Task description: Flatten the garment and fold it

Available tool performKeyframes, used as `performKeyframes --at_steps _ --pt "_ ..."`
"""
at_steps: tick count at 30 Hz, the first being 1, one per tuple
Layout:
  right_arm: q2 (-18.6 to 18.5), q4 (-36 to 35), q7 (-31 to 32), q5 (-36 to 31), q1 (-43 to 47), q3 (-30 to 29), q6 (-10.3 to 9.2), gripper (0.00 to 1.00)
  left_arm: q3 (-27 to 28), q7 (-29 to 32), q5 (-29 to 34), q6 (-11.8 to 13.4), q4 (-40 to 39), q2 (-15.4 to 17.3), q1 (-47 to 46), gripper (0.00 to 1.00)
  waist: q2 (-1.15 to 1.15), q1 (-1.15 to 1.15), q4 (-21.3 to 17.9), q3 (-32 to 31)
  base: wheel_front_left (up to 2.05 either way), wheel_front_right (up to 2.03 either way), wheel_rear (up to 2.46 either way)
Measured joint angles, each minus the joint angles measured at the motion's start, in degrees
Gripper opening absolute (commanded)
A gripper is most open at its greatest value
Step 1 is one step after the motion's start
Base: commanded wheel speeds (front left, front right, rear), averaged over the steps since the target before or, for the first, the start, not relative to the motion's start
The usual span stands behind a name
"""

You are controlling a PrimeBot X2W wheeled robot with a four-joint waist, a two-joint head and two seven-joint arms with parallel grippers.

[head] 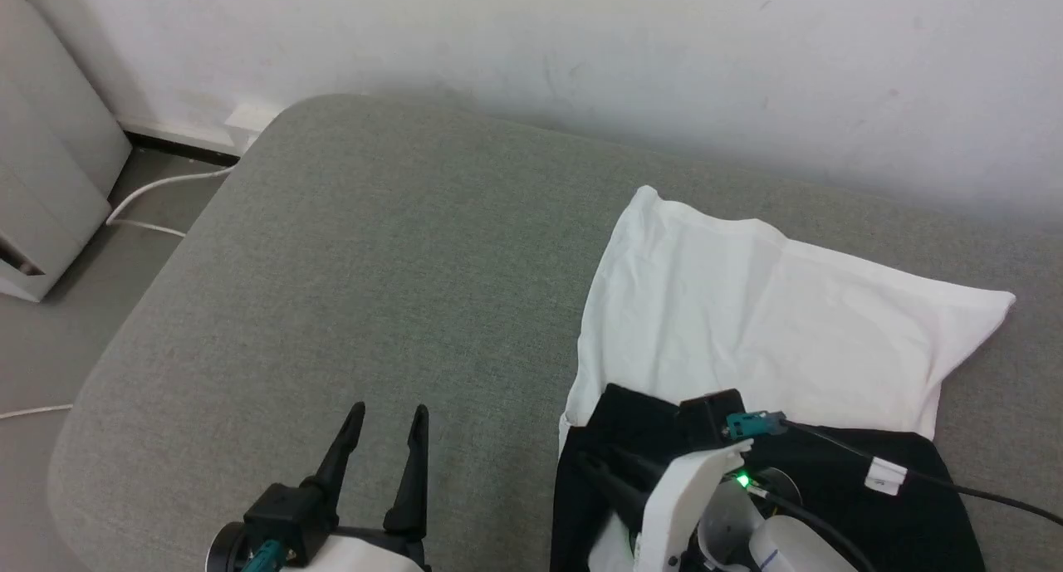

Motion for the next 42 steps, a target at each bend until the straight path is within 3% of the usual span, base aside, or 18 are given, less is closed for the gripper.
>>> performKeyframes --at_steps 6,11,18,22,26,32,37,42 --pt "0.1 1.9 -1.83 -2.15 -2.87 0.49 0.0 1.0 0.12 -0.08 -0.08 0.0 0.37 0.07 -0.16 1.0 0.0 -0.01 -1.51 -0.5 0.0 0.0 0.0" --pt "-0.48 -1.04 -3.2 -10.5 -5.56 -3.75 0.01 1.0 0.34 -0.25 -0.25 0.0 0.41 0.18 -0.17 1.0 0.0 -0.01 -4.01 -1.39 0.0 0.0 0.0" --pt "-11.25 -11.91 -7.86 -23.79 -6.73 -11.68 0.01 1.0 0.78 -0.51 -0.49 0.0 0.23 0.71 -0.3 1.0 0.0 -0.01 -8.33 -2.42 0.0 0.0 0.0" --pt "-14.41 -17.34 -11.14 -27.81 -3.93 -18.58 0.01 1.0 1.27 -0.52 -0.63 0.0 -0.13 0.69 -0.84 1.0 0.0 -0.01 -10.75 -2.63 0.0 0.0 0.0" --pt "-13.13 -22.25 -13.62 -29.74 2.31 -26.46 0.01 1.0 1.71 -0.57 -1.09 -0.01 -0.37 0.6 -1.34 1.0 0.0 -0.01 -12.97 -2.45 0.0 0.0 0.0" --pt "-7.08 -28.32 -15.96 -30.98 10.33 -33.87 0.01 1.0 1.75 -0.57 -1.52 -0.85 -0.02 0.58 -2.74 1.0 0.0 -0.01 -15.87 -1.03 0.0 0.0 0.0" --pt "-3.15 -31.11 -16.45 -31.39 13.33 -35.56 0.01 1.0 1.36 0.15 -1.48 -2.07 2.63 1.54 -6.26 1.0 0.0 -0.01 -18.15 1.06 0.0 0.0 0.0" --pt "-1.88 -33.28 -16.42 -31.62 13.78 -34.92 0.01 1.0 0.52 6.92 -1.47 -3.64 5.73 4.12 -14.0 1.0 0.0 -0.01 -20.51 3.87 0.0 0.0 0.0"
